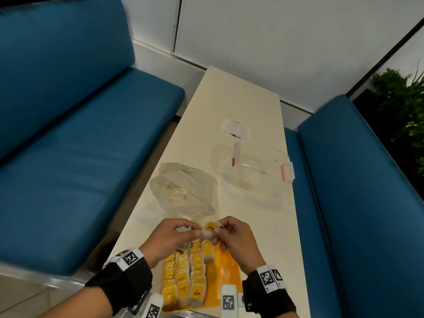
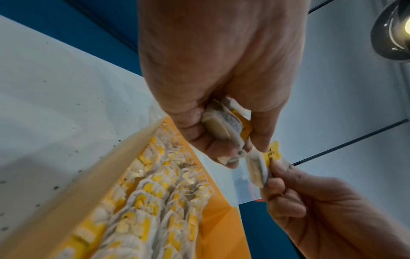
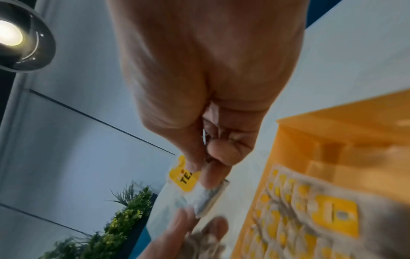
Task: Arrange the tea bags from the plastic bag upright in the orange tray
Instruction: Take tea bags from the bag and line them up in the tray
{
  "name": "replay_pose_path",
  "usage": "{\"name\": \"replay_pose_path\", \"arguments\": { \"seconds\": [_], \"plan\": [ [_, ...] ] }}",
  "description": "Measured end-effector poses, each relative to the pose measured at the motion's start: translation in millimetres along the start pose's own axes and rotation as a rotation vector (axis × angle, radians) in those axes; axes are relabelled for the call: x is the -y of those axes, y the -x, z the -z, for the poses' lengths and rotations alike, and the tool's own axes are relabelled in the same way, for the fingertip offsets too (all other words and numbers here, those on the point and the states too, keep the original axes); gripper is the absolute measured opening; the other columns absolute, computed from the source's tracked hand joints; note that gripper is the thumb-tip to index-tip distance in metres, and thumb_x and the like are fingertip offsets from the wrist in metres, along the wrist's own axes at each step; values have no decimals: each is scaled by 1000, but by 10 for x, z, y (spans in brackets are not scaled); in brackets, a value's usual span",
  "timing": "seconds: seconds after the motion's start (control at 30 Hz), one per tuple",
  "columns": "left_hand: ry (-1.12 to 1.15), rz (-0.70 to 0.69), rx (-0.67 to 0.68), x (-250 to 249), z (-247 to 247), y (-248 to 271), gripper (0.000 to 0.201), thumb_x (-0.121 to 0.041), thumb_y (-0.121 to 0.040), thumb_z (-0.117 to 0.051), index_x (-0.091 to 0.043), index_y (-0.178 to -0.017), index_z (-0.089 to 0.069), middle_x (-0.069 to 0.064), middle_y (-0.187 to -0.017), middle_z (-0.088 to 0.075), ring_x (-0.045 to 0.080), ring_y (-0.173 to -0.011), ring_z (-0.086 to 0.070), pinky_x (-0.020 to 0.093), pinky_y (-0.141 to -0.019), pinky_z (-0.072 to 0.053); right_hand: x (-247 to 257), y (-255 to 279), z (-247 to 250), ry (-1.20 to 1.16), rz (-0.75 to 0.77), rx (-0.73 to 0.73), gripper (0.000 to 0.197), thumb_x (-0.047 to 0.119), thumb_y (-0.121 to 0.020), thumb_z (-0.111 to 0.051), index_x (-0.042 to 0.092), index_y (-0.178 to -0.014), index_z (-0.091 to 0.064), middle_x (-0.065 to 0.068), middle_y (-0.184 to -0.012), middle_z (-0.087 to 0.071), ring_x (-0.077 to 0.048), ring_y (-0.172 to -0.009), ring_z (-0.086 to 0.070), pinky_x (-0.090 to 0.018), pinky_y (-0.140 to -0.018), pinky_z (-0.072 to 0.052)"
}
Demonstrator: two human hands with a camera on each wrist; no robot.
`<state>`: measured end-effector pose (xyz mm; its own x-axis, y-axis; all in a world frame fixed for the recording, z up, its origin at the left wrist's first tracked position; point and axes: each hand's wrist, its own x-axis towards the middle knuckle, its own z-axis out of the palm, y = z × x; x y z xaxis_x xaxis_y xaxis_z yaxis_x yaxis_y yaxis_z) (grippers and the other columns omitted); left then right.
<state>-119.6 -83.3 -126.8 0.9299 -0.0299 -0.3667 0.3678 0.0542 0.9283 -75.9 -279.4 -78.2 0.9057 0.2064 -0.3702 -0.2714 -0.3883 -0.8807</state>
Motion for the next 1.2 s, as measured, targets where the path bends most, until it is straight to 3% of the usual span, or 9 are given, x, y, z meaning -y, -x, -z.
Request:
{"name": "replay_pose_path", "arguments": {
  "seconds": [0.13, 0.27, 0.37, 0.47, 0.6, 0.77, 0.9, 1.0, 1.2],
  "plan": [
    [1, 36, -53, 113, 59, -4, 5, -28, -83, -82, -27, -89, -82, -1, -99, -77, 23, -91, -74, 41, -74, -62, -210, -82, 131, 308, -95, 48, 12, 3, -93, -60, 11, -84, -61, -6, -64, -66, -8, -47, -59, -24, -49, -44],
    [3, 23, -72, 180, 69, -20, 5, -28, -84, -82, -27, -89, -82, -4, -98, -78, 18, -93, -74, 40, -82, -62, -407, -130, 76, 654, -145, 105, 15, 9, -91, -59, 22, -82, -58, 0, -82, -65, -7, -61, -60, -12, -50, -43],
    [7, 7, -80, 196, 65, -28, 5, -27, -84, -81, -27, -89, -82, -6, -97, -78, 13, -93, -73, 39, -88, -60, -516, -176, -29, 743, -201, 150, 19, 7, -89, -54, 25, -82, -56, -5, -98, -68, -18, -81, -70, -25, -66, -55],
    [16, 0, -77, 200, 67, -41, 4, -26, -85, -81, -26, -89, -82, -6, -98, -78, 13, -93, -73, 39, -87, -61, -577, -227, -102, 779, -254, 171, 21, 6, -90, -54, 26, -81, -53, -2, -99, -64, -22, -100, -67, -26, -74, -49],
    [23, 9, -58, 214, 95, -67, 6, -28, -84, -81, -26, -90, -82, -4, -100, -77, 19, -96, -73, 40, -84, -61, -612, -261, -151, 754, -291, 149, 18, 6, -89, -53, 22, -96, -55, -6, -111, -65, -21, -106, -64, -24, -79, -47],
    [10, 13, -30, 230, 124, -99, 9, -29, -84, -81, -26, -92, -82, -4, -102, -77, 16, -100, -72, 45, -94, -58, -690, -273, -219, 670, -324, 130, 20, 6, -84, -54, 19, -99, -58, -11, -109, -68, -26, -93, -70, -34, -76, -59],
    [-3, 15, -14, 228, 133, -105, 10, -31, -84, -82, -26, -93, -82, -3, -104, -77, 18, -100, -72, 48, -90, -60, -698, -251, -256, 615, -323, 103, 19, 7, -83, -60, 25, -82, -53, 2, -87, -63, -21, -85, -65, -30, -72, -57],
    [-14, 13, -4, 227, 138, -110, 11, -32, -83, -82, -27, -93, -82, -4, -105, -77, 16, -101, -72, 47, -90, -60, -704, -228, -287, 583, -344, 68, 22, 10, -83, -55, 16, -104, -54, -10, -108, -67, -29, -98, -68, -36, -81, -57],
    [-28, 24, 3, 210, 146, -115, 11, -33, -84, -81, -29, -93, -82, -7, -105, -76, 14, -103, -71, 44, -93, -59, -785, -229, -284, 640, -335, 58, 30, 18, -81, -66, 17, -107, -52, -7, -112, -66, -24, -98, -68, -20, -58, -48]
  ]
}}
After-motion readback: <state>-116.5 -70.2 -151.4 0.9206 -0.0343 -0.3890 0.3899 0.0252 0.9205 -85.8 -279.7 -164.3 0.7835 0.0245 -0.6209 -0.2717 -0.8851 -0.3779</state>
